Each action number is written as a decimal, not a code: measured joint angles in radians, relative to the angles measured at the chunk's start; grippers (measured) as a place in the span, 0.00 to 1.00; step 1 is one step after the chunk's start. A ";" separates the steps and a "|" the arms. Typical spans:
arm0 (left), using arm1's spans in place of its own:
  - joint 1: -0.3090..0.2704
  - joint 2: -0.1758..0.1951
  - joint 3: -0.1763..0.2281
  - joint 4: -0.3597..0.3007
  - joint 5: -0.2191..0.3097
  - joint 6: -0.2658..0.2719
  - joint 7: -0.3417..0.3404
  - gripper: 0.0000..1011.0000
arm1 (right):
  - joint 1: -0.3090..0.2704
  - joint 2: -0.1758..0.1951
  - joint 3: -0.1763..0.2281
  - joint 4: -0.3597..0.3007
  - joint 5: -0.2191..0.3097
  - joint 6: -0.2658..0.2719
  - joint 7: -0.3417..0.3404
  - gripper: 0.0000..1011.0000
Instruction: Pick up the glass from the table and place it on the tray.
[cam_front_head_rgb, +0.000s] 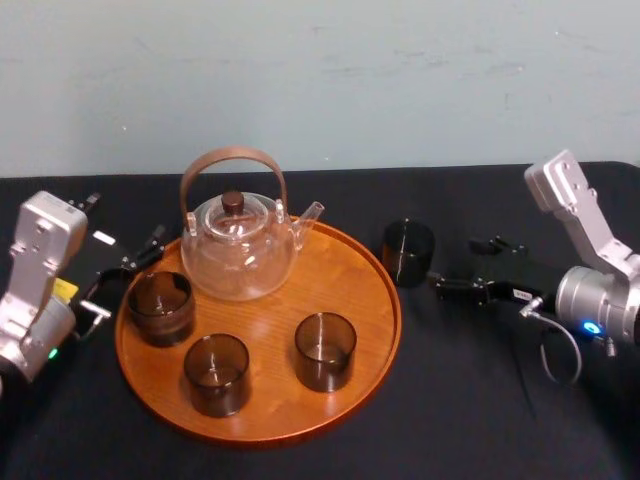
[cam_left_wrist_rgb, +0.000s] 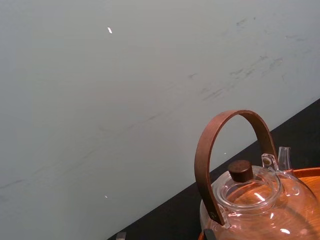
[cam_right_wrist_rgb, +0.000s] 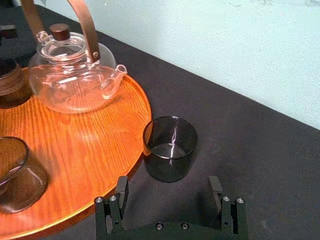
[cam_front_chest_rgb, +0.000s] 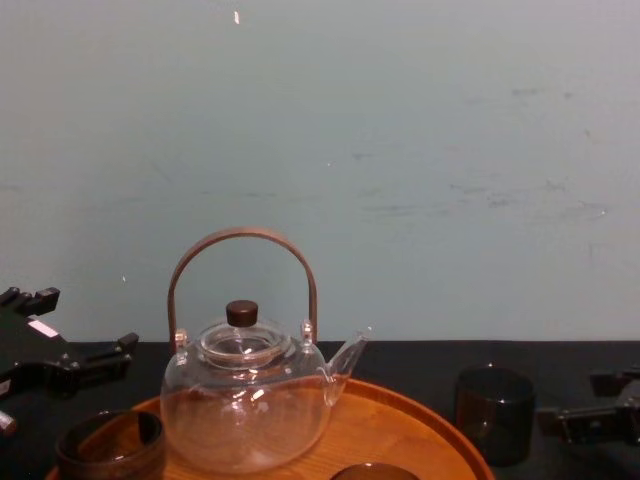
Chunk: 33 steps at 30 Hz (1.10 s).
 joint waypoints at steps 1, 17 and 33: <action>0.000 0.000 0.000 0.000 0.000 0.000 0.000 0.99 | 0.004 -0.004 -0.001 0.006 -0.004 0.000 0.000 0.99; 0.000 0.000 0.000 0.000 0.000 0.000 0.000 0.99 | 0.077 -0.078 -0.018 0.101 -0.052 0.011 0.017 0.99; 0.000 0.000 0.000 0.000 0.000 0.000 0.000 0.99 | 0.145 -0.138 -0.034 0.201 -0.082 0.022 0.035 0.99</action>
